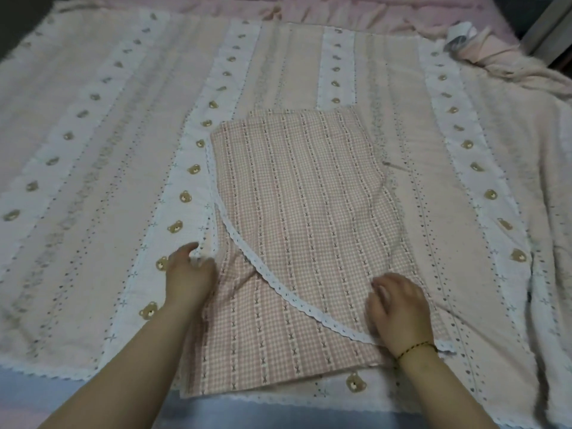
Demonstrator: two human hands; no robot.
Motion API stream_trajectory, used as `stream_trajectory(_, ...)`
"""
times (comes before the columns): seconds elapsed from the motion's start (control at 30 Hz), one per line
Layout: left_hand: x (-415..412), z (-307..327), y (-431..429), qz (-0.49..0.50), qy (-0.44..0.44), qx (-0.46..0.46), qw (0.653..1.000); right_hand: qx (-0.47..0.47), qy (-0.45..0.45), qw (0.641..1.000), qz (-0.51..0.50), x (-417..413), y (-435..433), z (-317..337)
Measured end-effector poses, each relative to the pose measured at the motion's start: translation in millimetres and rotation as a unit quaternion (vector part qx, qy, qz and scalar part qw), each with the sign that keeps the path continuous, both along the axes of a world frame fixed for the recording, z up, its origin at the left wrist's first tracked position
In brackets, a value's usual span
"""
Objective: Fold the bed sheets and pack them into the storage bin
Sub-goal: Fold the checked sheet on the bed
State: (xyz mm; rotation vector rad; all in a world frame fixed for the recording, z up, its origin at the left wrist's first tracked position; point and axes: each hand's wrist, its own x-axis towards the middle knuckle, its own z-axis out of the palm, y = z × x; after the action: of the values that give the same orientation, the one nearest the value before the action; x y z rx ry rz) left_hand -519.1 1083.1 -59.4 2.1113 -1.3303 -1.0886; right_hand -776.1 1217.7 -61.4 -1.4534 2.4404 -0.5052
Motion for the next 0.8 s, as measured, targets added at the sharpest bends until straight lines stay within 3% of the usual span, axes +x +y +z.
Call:
stream_trajectory(0.13, -37, 4, -54, -0.079, 0.033, -0.062, 0.994, 0.146, -0.016, 0.989, 0.005, 0, -32, -3)
stream_trajectory(0.23, -64, -6, -101, -0.14, 0.052, -0.036, 0.988, 0.219, -0.029, 0.975, 0.012, 16, -62, -9)
stream_trajectory(0.3, -79, -20, -131, -0.188, 0.018, -0.017, 0.982, 0.263, -0.041, 0.964, 0.015, 31, -80, -15)
stream_trajectory(0.43, -93, -43, -187, -0.219, -0.065, 0.012, 0.974, 0.3, -0.065, 0.952, -0.013, 48, -105, -34)
stream_trajectory(0.5, -95, -47, -219, -0.179, -0.03, 0.008, 0.983, 0.318, -0.054, 0.946, -0.026, 47, -111, -44)
stream_trajectory(0.57, -95, -42, -246, -0.115, 0.016, -0.022, 0.993, 0.296, -0.012, 0.954, -0.04, 47, -114, -50)
stream_trajectory(0.63, -93, -34, -272, -0.094, -0.019, -0.068, 0.993, 0.303, 0.062, 0.95, -0.034, 45, -119, -63)
stream_trajectory(0.73, -87, -24, -307, -0.201, -0.154, -0.047, 0.966, 0.333, 0.009, 0.943, -0.032, 50, -120, -70)
stream_trajectory(0.8, -84, -21, -322, -0.271, -0.149, 0.027, 0.95, 0.333, 0.006, 0.942, -0.04, 50, -119, -72)
